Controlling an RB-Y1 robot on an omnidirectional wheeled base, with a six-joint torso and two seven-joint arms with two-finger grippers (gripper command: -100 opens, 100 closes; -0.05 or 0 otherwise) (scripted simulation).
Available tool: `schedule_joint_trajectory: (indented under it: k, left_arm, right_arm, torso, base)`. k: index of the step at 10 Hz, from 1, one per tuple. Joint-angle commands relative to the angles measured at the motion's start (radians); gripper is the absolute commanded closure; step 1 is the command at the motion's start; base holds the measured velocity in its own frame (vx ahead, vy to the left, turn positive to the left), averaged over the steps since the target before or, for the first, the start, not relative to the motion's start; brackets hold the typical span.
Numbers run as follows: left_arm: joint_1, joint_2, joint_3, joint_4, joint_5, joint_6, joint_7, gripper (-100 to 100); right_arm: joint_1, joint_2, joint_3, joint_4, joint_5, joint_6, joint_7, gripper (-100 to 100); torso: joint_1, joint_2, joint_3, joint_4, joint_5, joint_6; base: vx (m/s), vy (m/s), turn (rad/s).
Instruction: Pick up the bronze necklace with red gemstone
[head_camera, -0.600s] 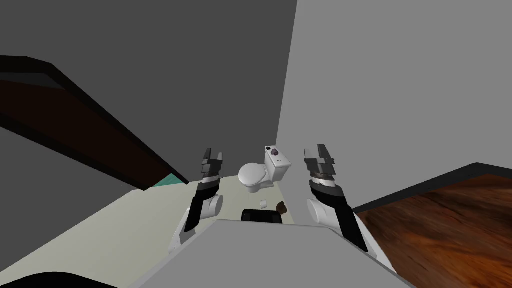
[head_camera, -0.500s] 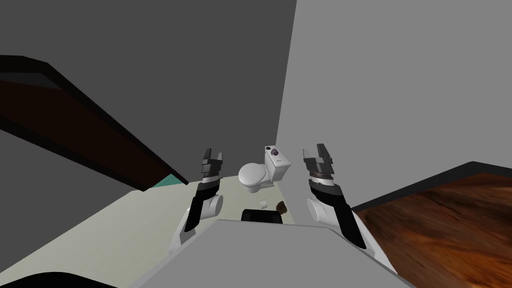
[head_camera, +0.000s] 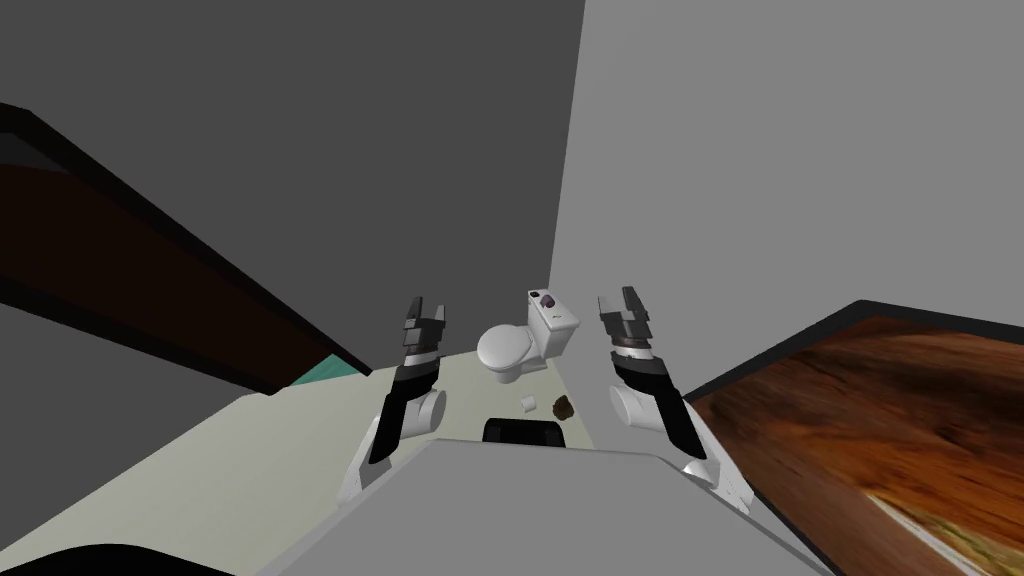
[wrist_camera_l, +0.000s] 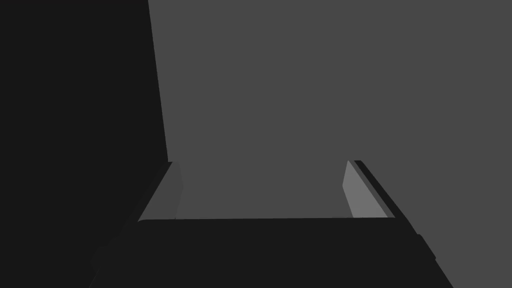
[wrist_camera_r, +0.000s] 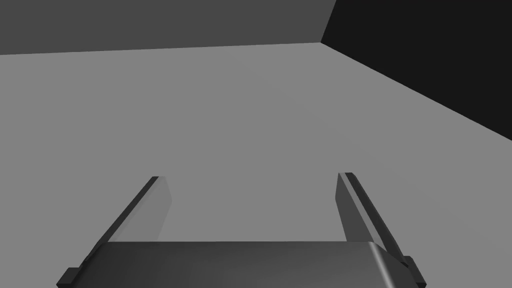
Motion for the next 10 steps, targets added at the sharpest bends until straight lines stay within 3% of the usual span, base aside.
schedule_joint_trajectory:
  k: [1, 2, 5, 6, 10]
  left_arm:
    - [0.0, 0.0, 0.0, 0.0, 0.0, 0.0, 0.0, 0]
    - [0.0, 0.0, 0.0, 0.0, 0.0, 0.0, 0.0, 0]
    - [0.0, 0.0, 0.0, 0.0, 0.0, 0.0, 0.0, 0]
    - [0.0, 0.0, 0.0, 0.0, 0.0, 0.0, 0.0, 0]
    - [0.0, 0.0, 0.0, 0.0, 0.0, 0.0, 0.0, 0]
  right_arm:
    - [-0.044, -0.015, -0.005, 0.05, -0.029, -0.006, -0.006, -100]
    - [-0.044, -0.015, -0.005, 0.057, -0.029, -0.006, -0.006, -100]
    - [-0.14, -0.039, -0.024, 0.163, -0.097, -0.01, -0.025, -100]
    - [-0.147, -0.039, -0.024, 0.173, -0.097, -0.01, -0.025, -100]
    - [-0.261, -0.055, -0.051, 0.288, -0.178, -0.008, -0.055, -100]
  torso:
    - [0.0, 0.0, 0.0, 0.0, 0.0, 0.0]
    - [0.001, 0.0, 0.0, 0.0, 0.0, 0.0]
    - [0.0, 0.0, 0.0, 0.0, 0.0, 0.0]
    - [0.001, -0.001, 0.0, 0.0, 0.0, 0.0]
    - [0.0, -0.001, -0.001, 0.0, 0.0, 0.0]
  base:
    - [-0.06, 0.095, -0.113]
    - [-0.046, 0.075, -0.041]
    - [-0.056, 0.075, -0.13]
    - [-0.034, 0.079, -0.041]
    - [-0.04, 0.069, -0.101]
